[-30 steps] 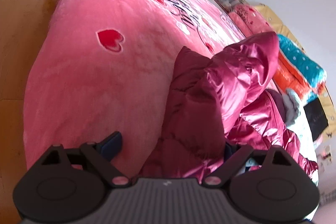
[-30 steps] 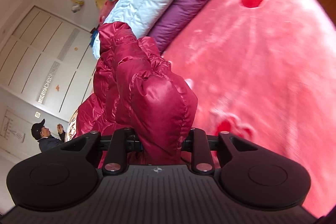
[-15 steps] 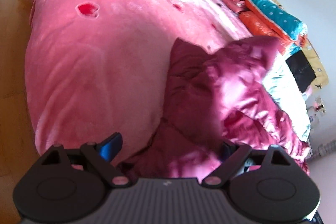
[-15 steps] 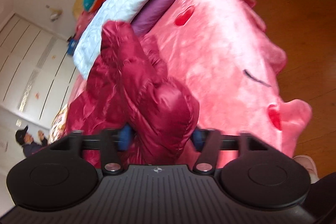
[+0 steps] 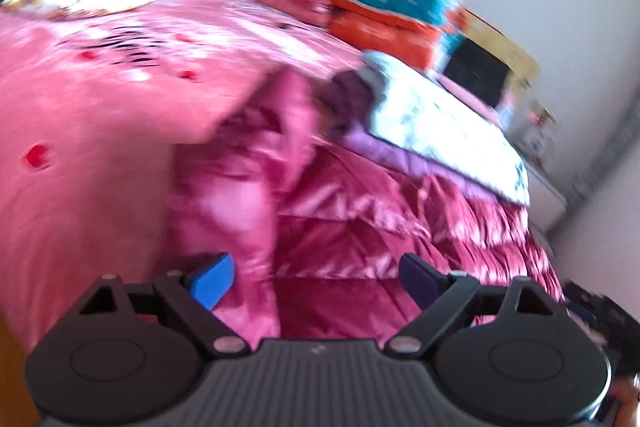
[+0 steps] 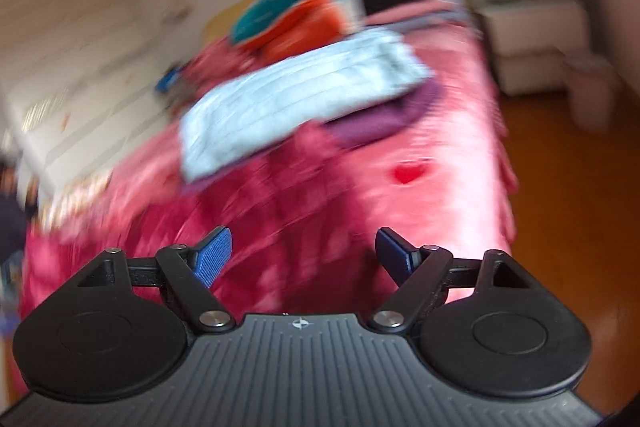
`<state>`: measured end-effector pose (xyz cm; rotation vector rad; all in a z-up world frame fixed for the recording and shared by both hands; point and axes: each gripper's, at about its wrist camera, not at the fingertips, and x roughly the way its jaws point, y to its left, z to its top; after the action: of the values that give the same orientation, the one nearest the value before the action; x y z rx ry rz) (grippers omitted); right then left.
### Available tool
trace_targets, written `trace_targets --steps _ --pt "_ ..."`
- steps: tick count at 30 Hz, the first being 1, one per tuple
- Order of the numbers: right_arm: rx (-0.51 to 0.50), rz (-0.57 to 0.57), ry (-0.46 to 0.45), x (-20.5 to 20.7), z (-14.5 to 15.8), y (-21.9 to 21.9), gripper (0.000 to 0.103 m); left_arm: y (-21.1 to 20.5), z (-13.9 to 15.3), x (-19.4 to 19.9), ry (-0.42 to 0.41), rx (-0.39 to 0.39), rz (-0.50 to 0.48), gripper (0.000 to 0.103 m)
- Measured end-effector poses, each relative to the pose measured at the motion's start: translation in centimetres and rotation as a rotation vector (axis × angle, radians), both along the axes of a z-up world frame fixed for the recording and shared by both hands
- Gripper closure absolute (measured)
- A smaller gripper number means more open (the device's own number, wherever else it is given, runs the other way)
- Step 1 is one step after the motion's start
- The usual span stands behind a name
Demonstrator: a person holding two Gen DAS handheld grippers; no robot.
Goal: Fold large clothes
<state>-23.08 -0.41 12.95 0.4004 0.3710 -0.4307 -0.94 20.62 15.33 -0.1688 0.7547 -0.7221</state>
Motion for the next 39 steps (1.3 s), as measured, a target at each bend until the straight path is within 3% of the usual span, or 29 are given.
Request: trace_targets --steps 5,9,13,22,39 --pt "-0.142 0.1 0.108 6.0 -1.3 1.2 0.003 -3.0 -1.3 2.1 -0.039 0.065 -0.036 0.021" --pt "-0.151 0.091 0.162 9.7 -3.1 -0.9 0.003 -3.7 -2.2 4.2 -0.08 0.103 0.0 0.022" --pt "-0.138 0.069 0.154 12.6 -3.6 -2.4 0.003 -4.1 -3.0 6.2 -0.124 0.127 0.067 0.023" --pt "-0.217 0.048 0.238 19.2 -4.5 -3.0 0.001 -4.3 -4.4 9.7 -0.144 0.141 0.205 0.022" --pt "-0.191 0.041 0.268 23.2 -7.3 -5.5 0.0 -5.2 -8.6 14.2 -0.125 0.153 0.279 0.005"
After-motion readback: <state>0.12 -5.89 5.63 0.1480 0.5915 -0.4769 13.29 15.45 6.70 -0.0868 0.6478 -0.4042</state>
